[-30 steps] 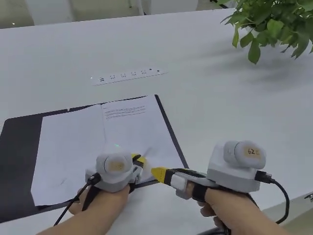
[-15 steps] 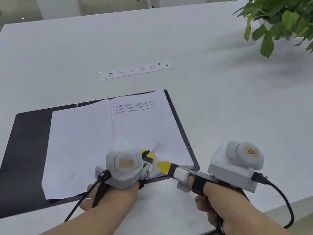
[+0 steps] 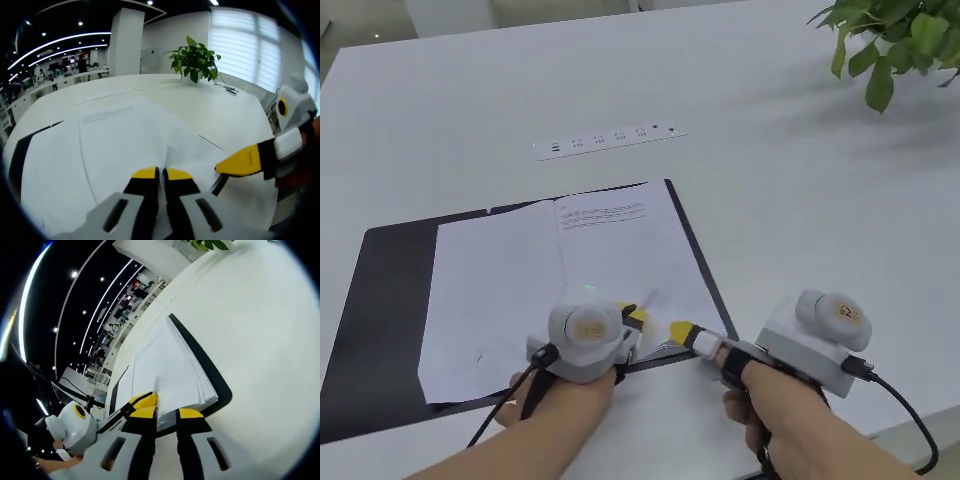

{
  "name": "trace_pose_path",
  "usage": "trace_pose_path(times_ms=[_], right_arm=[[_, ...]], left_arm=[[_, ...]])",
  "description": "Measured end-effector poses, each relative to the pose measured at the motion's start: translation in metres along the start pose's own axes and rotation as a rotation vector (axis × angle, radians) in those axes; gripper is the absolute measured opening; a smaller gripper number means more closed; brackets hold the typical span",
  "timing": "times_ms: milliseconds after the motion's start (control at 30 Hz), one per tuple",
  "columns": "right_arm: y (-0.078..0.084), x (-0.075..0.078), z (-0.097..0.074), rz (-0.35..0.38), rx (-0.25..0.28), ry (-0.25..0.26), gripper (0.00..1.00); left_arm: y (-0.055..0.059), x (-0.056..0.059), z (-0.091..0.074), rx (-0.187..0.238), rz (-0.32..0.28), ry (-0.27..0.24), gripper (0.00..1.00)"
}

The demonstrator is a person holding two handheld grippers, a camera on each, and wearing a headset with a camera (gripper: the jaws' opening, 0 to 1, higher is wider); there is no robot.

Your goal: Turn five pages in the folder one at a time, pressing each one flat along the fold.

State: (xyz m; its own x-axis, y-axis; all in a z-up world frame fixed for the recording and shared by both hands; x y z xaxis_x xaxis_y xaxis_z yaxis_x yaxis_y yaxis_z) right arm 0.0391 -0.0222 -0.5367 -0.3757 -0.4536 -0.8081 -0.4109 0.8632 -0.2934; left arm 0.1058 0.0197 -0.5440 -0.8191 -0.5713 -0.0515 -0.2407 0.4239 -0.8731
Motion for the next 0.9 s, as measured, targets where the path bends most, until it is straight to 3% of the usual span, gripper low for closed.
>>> trace_pose_path(times_ms=[133, 333, 400, 533, 600, 900], right_arm=[[-0.002, 0.009, 0.001, 0.053, 0.027, 0.034, 0.00], [-0.003, 0.009, 0.000, 0.075, 0.057, 0.031, 0.00], [-0.003, 0.009, -0.002, 0.068, 0.063, 0.027, 0.00], [-0.004, 0.004, -0.007, 0.035, 0.075, 0.012, 0.00], [-0.006, -0.002, -0.010, 0.025, 0.089, -0.004, 0.00], [-0.003, -0.038, -0.018, -0.055, 0.118, -0.071, 0.00]], left_arm=[[0.000, 0.000, 0.000, -0.005, -0.001, 0.005, 0.04], [-0.001, 0.001, 0.000, -0.016, -0.025, 0.009, 0.05], [-0.002, 0.005, -0.004, -0.018, -0.054, 0.038, 0.10], [-0.002, 0.006, -0.017, -0.032, -0.063, 0.052, 0.28], [-0.002, 0.004, -0.026, -0.040, -0.041, 0.058, 0.29], [-0.013, -0.018, -0.075, 0.016, -0.010, 0.047, 0.34]])
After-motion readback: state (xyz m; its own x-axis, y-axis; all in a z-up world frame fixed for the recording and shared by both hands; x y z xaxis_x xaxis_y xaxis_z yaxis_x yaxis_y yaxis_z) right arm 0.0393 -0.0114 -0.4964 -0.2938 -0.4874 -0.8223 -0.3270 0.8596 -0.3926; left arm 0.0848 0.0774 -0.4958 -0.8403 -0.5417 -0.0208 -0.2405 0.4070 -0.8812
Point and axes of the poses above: the centre of the closed fingertips' face, and the gripper's own axes: z roughly forward along the fingers, x roughly to its right, y roughly out of its underside, the point moved 1 cm from there along -z, roughly backward along the fingers, and after that the axes turned 11 degrees about z, right-handed, at the moved point
